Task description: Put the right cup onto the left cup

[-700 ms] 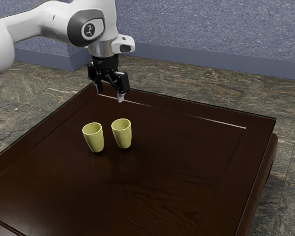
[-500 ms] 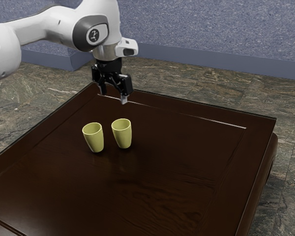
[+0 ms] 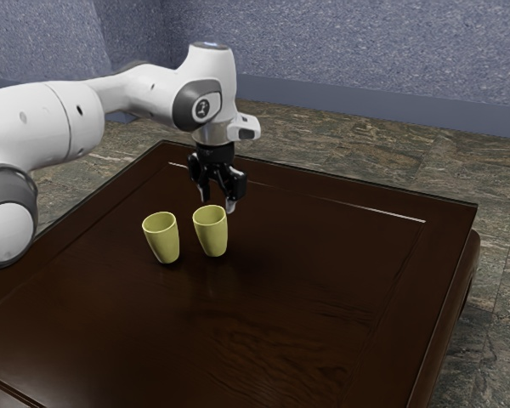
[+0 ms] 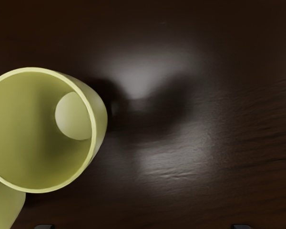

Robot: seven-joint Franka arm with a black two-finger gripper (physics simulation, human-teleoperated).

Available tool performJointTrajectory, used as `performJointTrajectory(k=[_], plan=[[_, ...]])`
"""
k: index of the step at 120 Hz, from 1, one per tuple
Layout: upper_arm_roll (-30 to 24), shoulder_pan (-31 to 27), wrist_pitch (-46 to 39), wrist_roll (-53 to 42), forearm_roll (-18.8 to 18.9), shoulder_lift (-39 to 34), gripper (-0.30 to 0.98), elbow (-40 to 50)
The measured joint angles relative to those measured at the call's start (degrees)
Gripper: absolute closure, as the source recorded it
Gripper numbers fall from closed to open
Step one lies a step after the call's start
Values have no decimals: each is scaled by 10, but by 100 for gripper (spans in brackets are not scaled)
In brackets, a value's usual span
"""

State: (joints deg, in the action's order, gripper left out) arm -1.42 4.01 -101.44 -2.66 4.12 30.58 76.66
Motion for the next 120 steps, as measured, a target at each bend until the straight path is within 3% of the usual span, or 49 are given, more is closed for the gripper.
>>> performJointTrajectory(k=[73, 99, 120], plan=[[-5, -33, -36, -27, -2, 132, 34, -78], [-7, -36, -40, -33, -2, 138, 62, -82], [-3, -34, -41, -36, -2, 137, 73, -83]])
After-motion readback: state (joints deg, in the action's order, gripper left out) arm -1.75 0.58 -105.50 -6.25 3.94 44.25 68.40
